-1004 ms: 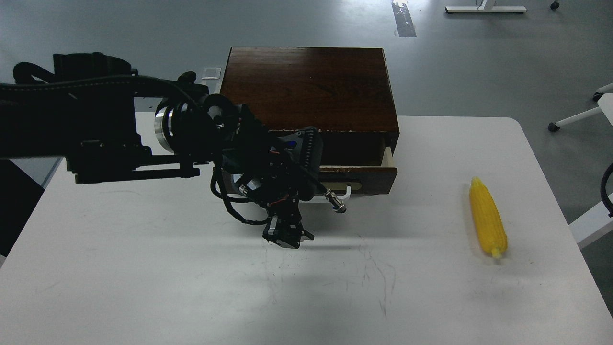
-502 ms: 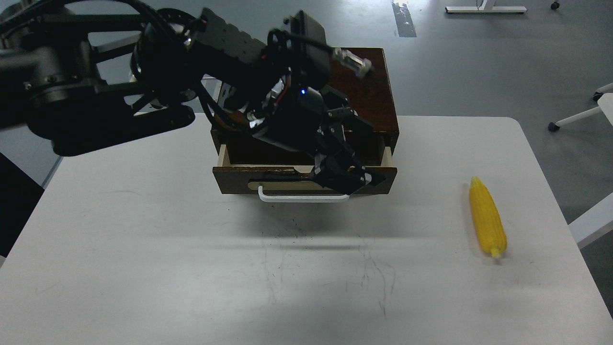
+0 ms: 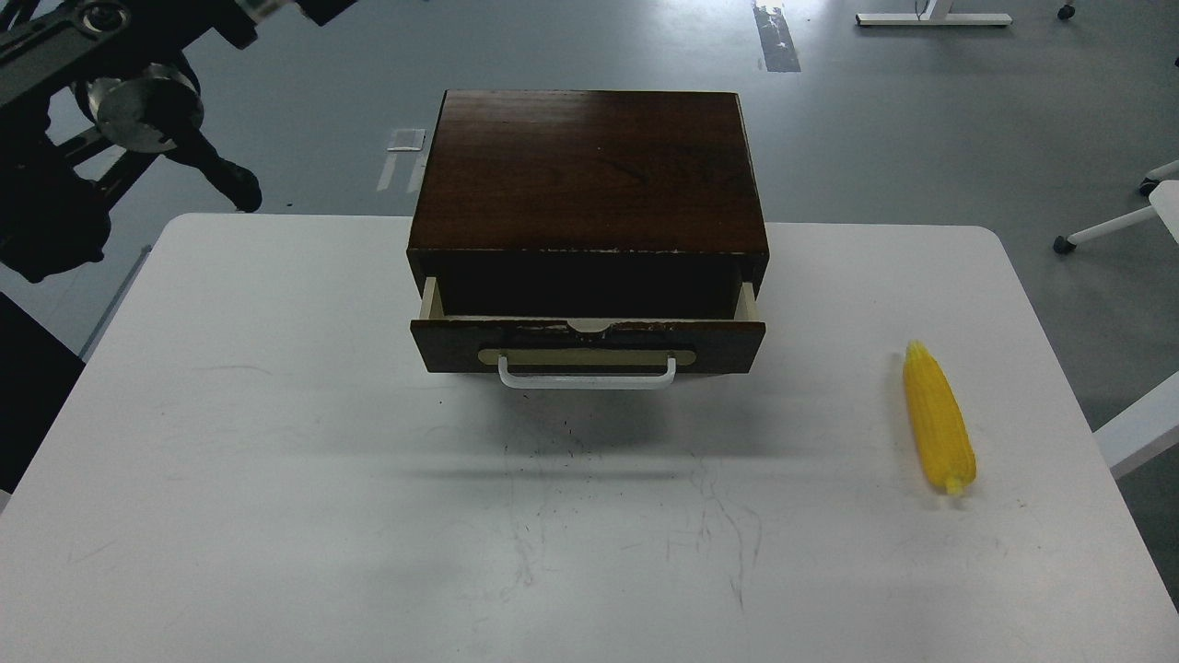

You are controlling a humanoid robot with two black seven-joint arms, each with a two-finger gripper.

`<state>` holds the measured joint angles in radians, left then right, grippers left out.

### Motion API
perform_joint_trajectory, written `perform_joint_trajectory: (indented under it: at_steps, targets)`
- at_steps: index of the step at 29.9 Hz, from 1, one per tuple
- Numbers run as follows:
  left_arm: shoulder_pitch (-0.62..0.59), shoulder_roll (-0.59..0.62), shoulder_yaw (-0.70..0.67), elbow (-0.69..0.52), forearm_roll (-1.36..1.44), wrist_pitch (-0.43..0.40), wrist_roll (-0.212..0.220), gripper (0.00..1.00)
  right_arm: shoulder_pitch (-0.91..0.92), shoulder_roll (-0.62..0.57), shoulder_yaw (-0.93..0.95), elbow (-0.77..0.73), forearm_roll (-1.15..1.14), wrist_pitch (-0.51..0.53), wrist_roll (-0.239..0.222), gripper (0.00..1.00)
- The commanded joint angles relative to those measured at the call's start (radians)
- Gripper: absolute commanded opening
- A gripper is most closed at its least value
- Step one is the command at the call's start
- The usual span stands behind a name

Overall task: Put corn in drawer with both arms
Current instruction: 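Release the handle and lift the left arm away from the box, then reach the right gripper to the yellow corn cob and grasp it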

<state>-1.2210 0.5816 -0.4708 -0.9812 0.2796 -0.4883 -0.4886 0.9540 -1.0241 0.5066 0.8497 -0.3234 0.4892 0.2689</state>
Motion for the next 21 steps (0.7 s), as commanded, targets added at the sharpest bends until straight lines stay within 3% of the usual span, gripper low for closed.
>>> perform_joint_trajectory:
  at_steps: [1, 3, 6, 8, 15, 17, 21]
  targets:
    - [0.072, 0.001, -0.051, 0.093, -0.16, 0.0, 0.0, 0.98, 0.008, -0.044, -0.016, 0.088, -0.184, -0.001, -0.013, 1.0]
    - [0.118, 0.009, -0.054, 0.127, -0.291, 0.0, 0.001, 0.98, 0.014, -0.057, -0.017, 0.156, -0.336, -0.001, -0.046, 1.0]
    - [0.187, 0.006, -0.057, 0.168, -0.336, 0.0, 0.039, 0.98, 0.015, -0.051, -0.02, 0.219, -0.44, -0.001, -0.112, 1.0]
    - [0.213, 0.001, -0.06, 0.186, -0.342, 0.0, 0.044, 0.98, 0.011, -0.051, -0.034, 0.241, -0.466, -0.001, -0.132, 1.0]
    - [0.278, -0.02, -0.141, 0.226, -0.346, 0.0, 0.044, 0.98, 0.012, -0.042, -0.163, 0.327, -0.736, -0.001, -0.186, 1.0]
    - [0.281, -0.014, -0.157, 0.226, -0.346, 0.0, 0.044, 0.98, 0.006, -0.018, -0.213, 0.327, -0.863, -0.001, -0.185, 1.0]
    - [0.281, -0.006, -0.157, 0.225, -0.342, 0.0, 0.038, 0.98, 0.005, 0.033, -0.298, 0.318, -0.908, -0.001, -0.185, 1.0]
